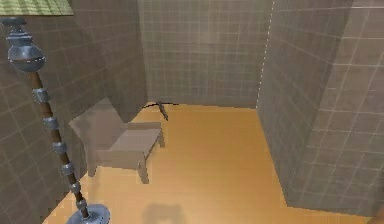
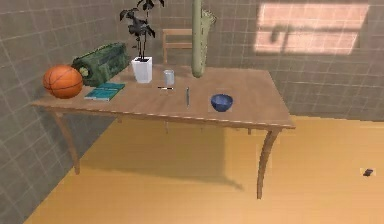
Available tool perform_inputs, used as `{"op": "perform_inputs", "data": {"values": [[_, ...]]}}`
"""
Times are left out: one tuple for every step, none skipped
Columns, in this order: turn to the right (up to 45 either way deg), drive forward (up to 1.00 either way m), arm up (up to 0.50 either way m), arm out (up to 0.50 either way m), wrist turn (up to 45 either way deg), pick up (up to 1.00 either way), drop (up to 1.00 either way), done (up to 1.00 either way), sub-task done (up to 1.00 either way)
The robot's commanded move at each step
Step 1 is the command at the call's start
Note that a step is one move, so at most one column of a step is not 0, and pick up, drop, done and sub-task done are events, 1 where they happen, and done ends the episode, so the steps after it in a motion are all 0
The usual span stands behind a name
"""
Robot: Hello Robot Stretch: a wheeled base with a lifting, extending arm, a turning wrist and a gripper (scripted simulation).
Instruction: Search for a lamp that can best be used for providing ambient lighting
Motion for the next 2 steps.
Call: {"op": "perform_inputs", "data": {"values": [[0.0, 0.4, 0.0, 0.0, 0.0, 0.0, 0.0, 0.0, 0.0], [-45.0, 0.0, 0.0, 0.0, 0.0, 0.0, 0.0, 0.0, 0.0]]}}
